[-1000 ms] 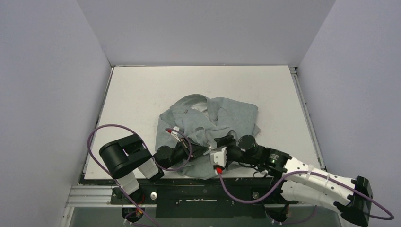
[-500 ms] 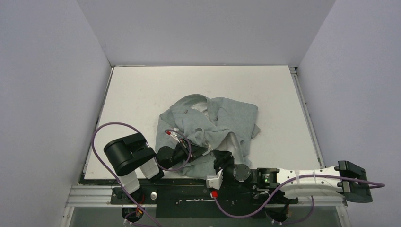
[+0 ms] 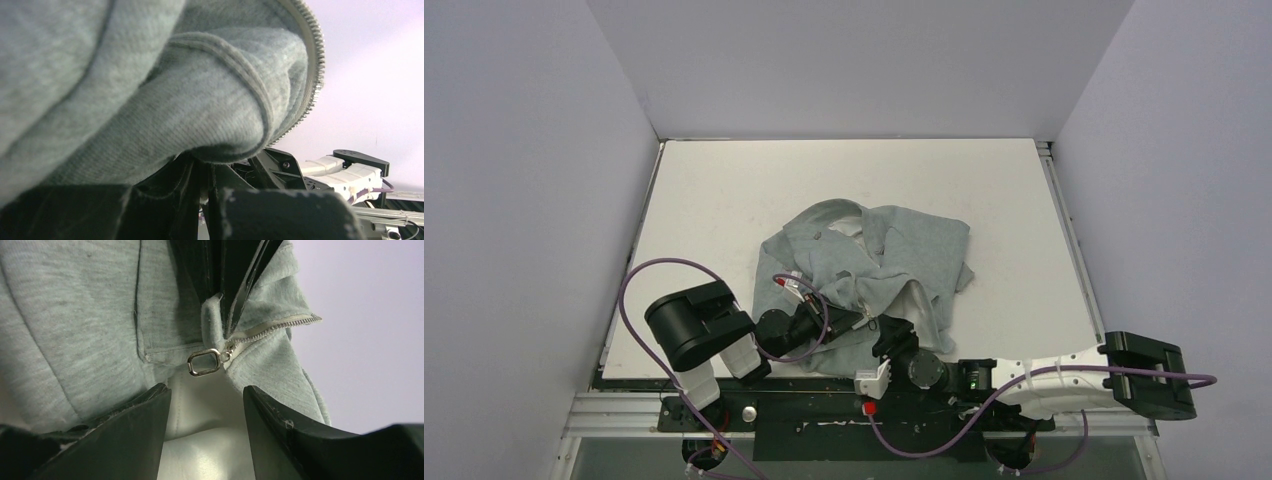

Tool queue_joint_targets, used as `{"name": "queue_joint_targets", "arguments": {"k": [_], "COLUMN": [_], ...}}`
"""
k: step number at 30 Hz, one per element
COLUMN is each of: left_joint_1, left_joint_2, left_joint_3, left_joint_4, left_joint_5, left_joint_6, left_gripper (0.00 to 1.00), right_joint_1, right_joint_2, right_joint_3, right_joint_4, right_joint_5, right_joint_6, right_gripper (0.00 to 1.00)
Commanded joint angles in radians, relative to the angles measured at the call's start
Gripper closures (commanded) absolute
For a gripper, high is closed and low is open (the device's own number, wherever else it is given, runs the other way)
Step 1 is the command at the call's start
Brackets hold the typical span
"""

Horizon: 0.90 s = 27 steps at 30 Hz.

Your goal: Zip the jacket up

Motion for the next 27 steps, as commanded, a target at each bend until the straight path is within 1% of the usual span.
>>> {"name": "queue_joint_targets", "arguments": {"k": [1, 7, 9, 18, 27], "left_joint_1": [0.004, 0.004, 0.004, 0.004, 0.004], "left_joint_2": [0.035, 0.07, 0.075, 0.075, 0.075], "left_joint_3": [0.003, 0.001, -0.001, 0.001, -0.002], "left_joint_4": [0.157, 0.203, 0.214, 0.215, 0.219], "left_joint_5": [0.009, 0.02, 0.019, 0.025, 0.027], "left_joint_6": [-0.025, -0.038, -0.04, -0.043, -0.045], "left_gripper": [1.0, 1.0, 1.0, 1.0, 1.0], "right_joint_1": [0.009, 0.013, 0.014, 0.013, 0.008], "right_joint_2": [0.048, 0.105, 0.124, 0.201, 0.289], "right_joint_3": [-0.008, 0.015, 0.022, 0.025, 0.058], "right_joint_4": [0.159, 0.207, 0.213, 0.237, 0.314], "right_joint_5": [0.07, 0.045, 0.03, 0.01, 0.016], "right_joint_6": [-0.025, -0.037, -0.035, -0.019, -0.008], "right_gripper": [0.45, 0.45, 0.43, 0.44, 0.53]}}
